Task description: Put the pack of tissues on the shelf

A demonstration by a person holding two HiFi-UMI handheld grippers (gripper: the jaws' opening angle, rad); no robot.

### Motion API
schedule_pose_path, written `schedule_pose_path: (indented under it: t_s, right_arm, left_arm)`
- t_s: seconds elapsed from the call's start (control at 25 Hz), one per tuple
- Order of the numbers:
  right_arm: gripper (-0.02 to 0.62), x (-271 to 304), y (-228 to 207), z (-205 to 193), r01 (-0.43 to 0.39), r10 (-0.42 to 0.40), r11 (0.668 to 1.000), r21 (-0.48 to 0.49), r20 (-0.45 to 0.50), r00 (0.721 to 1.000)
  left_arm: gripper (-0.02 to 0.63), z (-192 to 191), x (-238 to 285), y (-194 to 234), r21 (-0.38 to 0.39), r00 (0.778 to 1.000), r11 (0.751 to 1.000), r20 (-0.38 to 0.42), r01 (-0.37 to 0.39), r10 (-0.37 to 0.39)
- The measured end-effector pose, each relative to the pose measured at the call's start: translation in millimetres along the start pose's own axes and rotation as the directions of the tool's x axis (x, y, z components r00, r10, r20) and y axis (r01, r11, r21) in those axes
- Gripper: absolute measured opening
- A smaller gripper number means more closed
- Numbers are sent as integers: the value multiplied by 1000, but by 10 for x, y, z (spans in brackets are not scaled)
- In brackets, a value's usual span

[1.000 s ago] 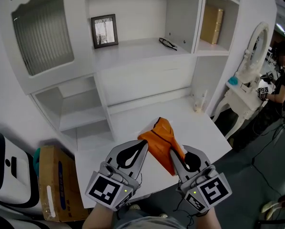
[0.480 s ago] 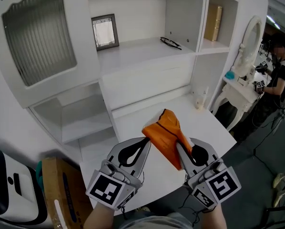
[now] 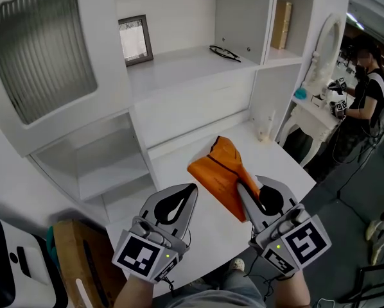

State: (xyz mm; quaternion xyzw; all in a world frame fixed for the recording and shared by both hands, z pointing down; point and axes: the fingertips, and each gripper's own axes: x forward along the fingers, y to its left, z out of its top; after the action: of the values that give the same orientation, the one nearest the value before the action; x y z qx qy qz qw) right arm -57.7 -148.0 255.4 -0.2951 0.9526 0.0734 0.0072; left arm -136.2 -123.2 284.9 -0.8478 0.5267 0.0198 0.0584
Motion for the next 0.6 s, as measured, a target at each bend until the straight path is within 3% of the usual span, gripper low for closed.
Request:
schedule_pose_path:
  t_s: [0.2,0.36,0.48,0.6]
  right_arm:
    - [44,112,-112,176,-24,24,999,-31,23,999]
    - [44,258,-311,343,-51,53,998,-45,40,998]
    - [44,375,-451,445,-75,78,996,-54,48,996]
    - [44,417,-499,473,-98,103,993,-69,63,993]
  left_arm:
    - [31,23,54,81,14,999,999,24,-30,29]
    - [31,26,196,141,-12,998,998,-14,-57,57]
    - [31,131,315,241,22,996,996,36,-87,87]
    - [31,104,348,221,23,994,994,23,-104,103]
